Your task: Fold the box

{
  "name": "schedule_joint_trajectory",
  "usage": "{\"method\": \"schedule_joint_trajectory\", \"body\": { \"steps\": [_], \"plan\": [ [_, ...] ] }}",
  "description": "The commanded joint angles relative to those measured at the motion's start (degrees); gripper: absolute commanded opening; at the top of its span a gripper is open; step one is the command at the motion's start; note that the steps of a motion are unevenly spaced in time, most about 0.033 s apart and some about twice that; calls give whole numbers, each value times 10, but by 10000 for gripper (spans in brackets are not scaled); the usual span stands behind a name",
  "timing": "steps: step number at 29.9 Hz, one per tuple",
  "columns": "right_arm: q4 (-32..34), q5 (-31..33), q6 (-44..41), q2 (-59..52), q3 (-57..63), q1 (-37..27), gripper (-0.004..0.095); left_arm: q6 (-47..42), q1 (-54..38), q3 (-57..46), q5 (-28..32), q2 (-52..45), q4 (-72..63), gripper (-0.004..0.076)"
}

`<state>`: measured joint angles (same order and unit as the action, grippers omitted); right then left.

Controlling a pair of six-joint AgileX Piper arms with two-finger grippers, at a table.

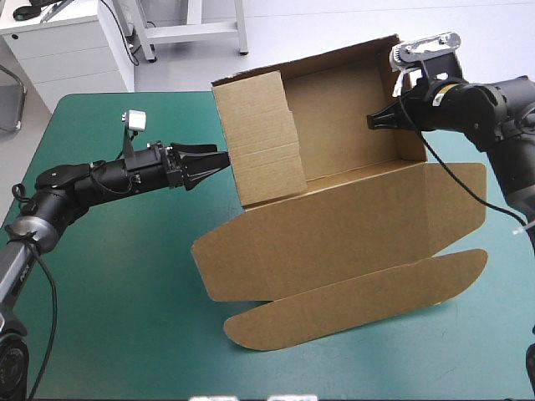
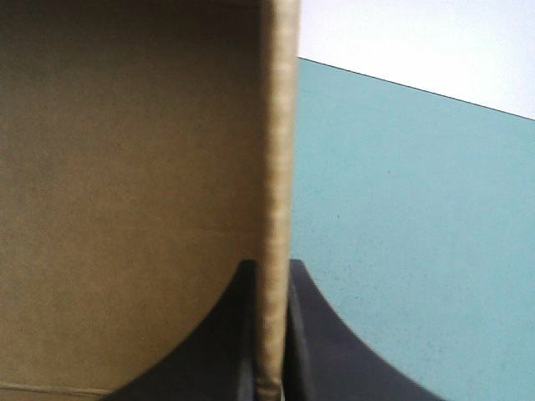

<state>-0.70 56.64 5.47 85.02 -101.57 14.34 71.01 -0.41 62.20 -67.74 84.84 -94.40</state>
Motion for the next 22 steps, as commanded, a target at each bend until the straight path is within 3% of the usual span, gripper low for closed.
{"method": "schedule_joint_trajectory", "body": {
  "steps": [1,8,14,22],
  "plan": [
    [-3,-55,-14,-11,-14,8,-18,-5,2,26,-66,-19,-54,643],
    [-9,-58,-16,-3,-14,8,-18,-5,26,55,-63,-19,-53,643],
    [-9,-66,-16,-2,-14,8,-18,-29,51,85,0,-19,-5,642],
    [-9,-73,-32,2,-14,8,-18,-184,140,171,223,-19,184,642]
  ]
}}
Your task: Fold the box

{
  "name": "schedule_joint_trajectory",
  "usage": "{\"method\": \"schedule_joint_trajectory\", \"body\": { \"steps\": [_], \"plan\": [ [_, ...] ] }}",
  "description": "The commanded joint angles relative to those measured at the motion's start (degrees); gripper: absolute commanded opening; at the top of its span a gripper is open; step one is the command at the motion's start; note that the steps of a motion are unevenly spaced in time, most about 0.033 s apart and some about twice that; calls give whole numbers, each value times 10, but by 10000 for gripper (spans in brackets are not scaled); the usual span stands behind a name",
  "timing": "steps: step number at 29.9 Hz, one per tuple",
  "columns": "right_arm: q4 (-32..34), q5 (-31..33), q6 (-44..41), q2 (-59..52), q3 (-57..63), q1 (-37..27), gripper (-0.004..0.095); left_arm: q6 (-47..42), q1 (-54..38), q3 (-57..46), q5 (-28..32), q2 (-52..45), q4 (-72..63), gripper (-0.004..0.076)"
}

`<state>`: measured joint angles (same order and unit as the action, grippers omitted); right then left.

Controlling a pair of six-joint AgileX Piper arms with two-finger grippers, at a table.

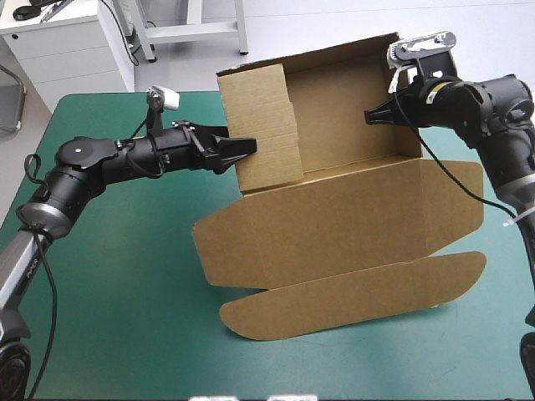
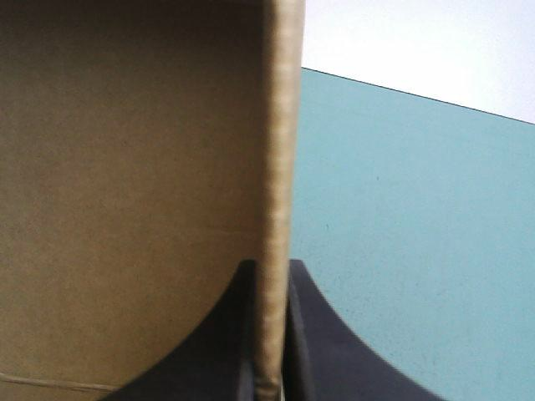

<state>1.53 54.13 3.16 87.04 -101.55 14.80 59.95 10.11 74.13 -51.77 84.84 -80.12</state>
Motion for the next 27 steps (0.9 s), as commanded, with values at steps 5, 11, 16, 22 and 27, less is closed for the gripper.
{"method": "schedule_joint_trajectory", "body": {
  "steps": [5,11,16,22,27],
  "plan": [
    [-31,-56,-18,-17,-15,4,-18,-245,96,110,162,-19,248,592],
    [-31,-59,-19,-17,-15,4,-18,-462,140,171,176,-16,484,471],
    [-33,-63,-24,-17,-15,4,-18,-548,141,215,138,6,540,456],
    [-36,-68,-24,-17,-15,5,-18,-594,148,261,108,35,575,363],
    [-56,-72,-32,-17,-15,5,-18,-660,160,286,91,56,612,267]
  ]
}}
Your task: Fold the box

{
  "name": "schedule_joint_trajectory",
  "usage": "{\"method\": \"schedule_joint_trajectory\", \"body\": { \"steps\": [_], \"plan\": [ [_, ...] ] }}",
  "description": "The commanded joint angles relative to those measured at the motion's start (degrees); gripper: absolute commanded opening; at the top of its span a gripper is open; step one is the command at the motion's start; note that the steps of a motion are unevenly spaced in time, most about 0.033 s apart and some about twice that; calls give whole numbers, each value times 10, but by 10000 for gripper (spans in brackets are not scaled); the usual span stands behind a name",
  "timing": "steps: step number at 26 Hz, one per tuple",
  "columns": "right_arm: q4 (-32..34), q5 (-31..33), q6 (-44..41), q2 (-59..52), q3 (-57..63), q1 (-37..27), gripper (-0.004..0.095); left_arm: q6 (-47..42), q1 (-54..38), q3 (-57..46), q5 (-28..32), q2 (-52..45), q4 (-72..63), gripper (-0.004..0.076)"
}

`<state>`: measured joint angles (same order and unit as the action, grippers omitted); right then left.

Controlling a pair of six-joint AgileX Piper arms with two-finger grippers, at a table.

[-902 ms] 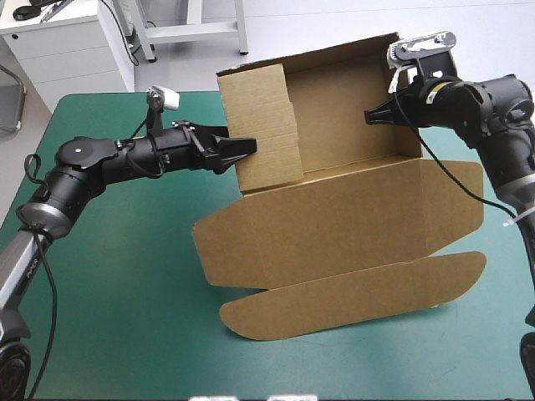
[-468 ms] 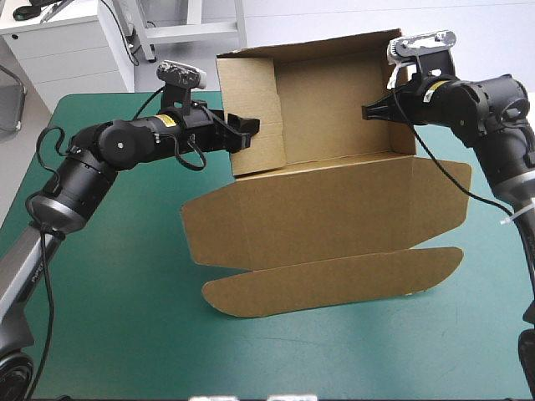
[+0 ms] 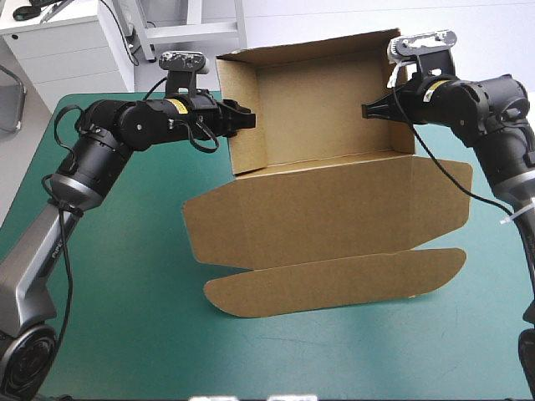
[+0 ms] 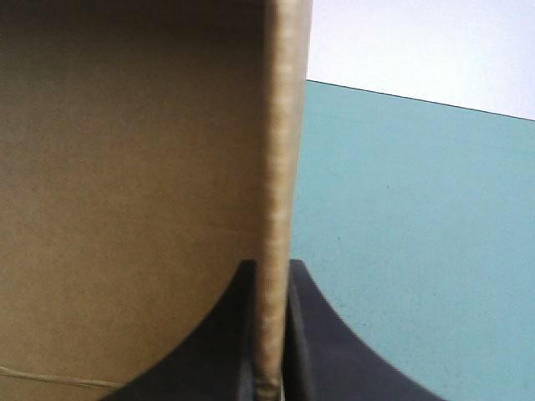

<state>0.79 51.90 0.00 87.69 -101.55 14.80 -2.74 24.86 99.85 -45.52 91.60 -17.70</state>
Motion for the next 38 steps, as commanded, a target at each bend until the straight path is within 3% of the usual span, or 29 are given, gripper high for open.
{"method": "schedule_joint_trajectory", "body": {
  "steps": [1,8,14,21,28,38],
  "plan": [
    [-54,-49,0,-23,-15,5,-18,-38,13,33,26,-9,-12,241],
    [-75,-40,0,-23,-15,5,-19,-48,15,37,21,1,-16,-6],
    [-78,-1,5,-18,-15,5,-18,-48,15,41,-9,20,0,-8],
    [-103,115,0,53,-15,5,-19,-41,15,41,-135,103,25,-8],
    [-173,141,0,124,-15,5,-18,-48,-3,57,-199,134,33,-8],
    [-168,165,-16,177,-15,5,-18,-51,-13,66,-232,159,60,-8]
  ]
}}
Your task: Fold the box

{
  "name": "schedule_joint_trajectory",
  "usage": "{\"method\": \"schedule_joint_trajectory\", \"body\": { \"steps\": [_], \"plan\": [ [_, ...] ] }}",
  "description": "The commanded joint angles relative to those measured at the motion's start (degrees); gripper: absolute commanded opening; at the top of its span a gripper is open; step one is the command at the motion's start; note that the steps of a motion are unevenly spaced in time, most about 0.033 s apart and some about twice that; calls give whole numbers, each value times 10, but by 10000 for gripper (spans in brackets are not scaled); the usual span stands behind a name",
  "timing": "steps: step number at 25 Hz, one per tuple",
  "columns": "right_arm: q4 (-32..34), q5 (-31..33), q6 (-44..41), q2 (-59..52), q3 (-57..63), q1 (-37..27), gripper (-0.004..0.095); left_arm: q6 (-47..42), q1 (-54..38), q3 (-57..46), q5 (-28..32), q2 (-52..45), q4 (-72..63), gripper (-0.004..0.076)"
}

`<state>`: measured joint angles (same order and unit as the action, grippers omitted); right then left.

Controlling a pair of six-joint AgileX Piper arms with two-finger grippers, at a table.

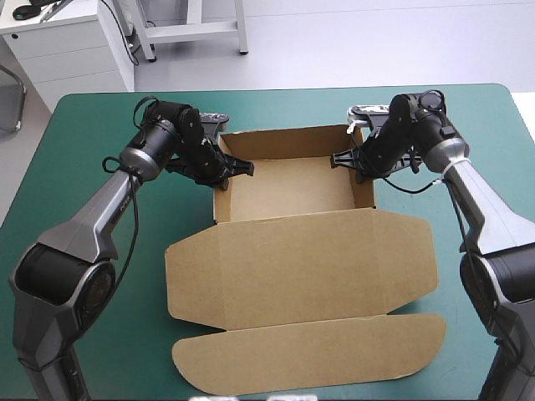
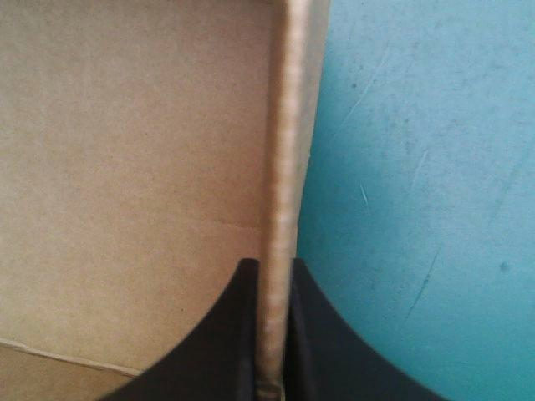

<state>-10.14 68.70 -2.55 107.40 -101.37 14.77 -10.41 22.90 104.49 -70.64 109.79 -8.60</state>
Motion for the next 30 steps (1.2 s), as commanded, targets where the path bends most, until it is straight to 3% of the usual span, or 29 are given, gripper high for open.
{"method": "schedule_joint_trajectory", "body": {
  "steps": [1,5,11,17,19,20,21,23,24,25,26,28,30],
  "plan": [
    [-54,-3,6,-15,-16,5,-17,26,7,19,18,-21,-31,-8],
    [-29,9,-5,1,-16,7,-17,26,7,22,18,-4,-33,-8],
    [101,-5,-54,8,-16,49,-13,26,7,22,18,11,-38,-8],
    [57,-26,-56,8,-16,54,-14,31,7,22,-2,12,-36,-1],
    [72,0,-54,8,-16,54,-14,42,7,22,-13,12,-45,76],
    [91,20,-52,8,-16,54,3,47,7,22,-15,11,-56,191],
    [96,28,-52,8,-16,54,31,50,7,22,-15,11,-60,249],
    [101,32,-51,8,-16,54,140,54,7,24,-22,10,-63,406],
    [85,32,-50,4,-16,54,274,53,7,30,-35,10,-63,528],
    [77,32,-49,2,-16,54,379,48,7,33,-35,7,-64,579],
    [69,32,-45,-5,-16,54,624,38,7,35,-35,-3,-57,631],
    [69,32,-47,-18,-18,54,912,38,7,46,-34,-18,-44,632],
    [73,32,-50,-29,-18,54,936,37,7,53,-34,-29,-31,631]
  ]
}}
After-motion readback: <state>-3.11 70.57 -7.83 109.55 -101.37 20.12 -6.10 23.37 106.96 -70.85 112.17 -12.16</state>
